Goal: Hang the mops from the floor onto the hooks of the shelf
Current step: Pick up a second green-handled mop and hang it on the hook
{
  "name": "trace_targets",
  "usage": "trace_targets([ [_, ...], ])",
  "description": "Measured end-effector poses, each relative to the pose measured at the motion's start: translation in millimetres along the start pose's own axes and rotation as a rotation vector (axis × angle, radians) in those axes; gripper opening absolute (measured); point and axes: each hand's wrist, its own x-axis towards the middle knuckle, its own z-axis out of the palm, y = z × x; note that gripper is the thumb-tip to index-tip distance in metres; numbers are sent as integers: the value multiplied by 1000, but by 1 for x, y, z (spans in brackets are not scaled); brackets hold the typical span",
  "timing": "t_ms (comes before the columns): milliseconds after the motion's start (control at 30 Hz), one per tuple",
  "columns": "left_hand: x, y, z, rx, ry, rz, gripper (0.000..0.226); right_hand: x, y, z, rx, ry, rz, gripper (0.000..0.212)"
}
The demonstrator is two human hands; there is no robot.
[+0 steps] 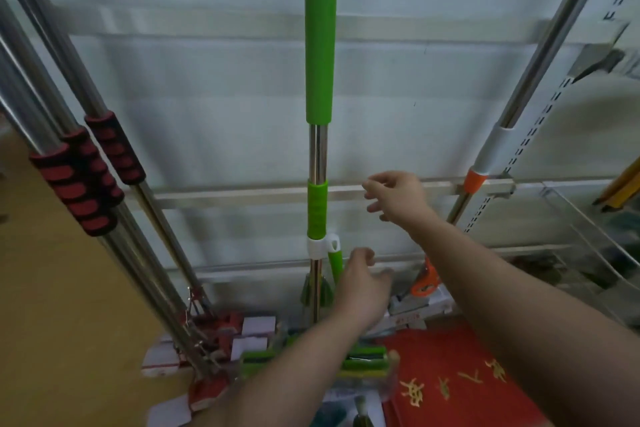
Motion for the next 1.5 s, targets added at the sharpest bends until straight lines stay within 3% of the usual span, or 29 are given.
trace_targets([
  [133,24,-39,43,-8,-27,-141,60,25,52,10,-13,-66,86,27],
  [400,78,-107,92,-123,144,-350,55,76,156,58,-152,-216,128,19],
  [667,125,-164,117,-204,266,-510,60,105,201,98,-301,-338,140,56],
  [1033,150,-194,123,-135,254,-462,40,113,227,108,-268,-392,75,50],
  [1500,124,-159,171,-51,159,-358,35,95,248,24,-181,-339,120,56],
])
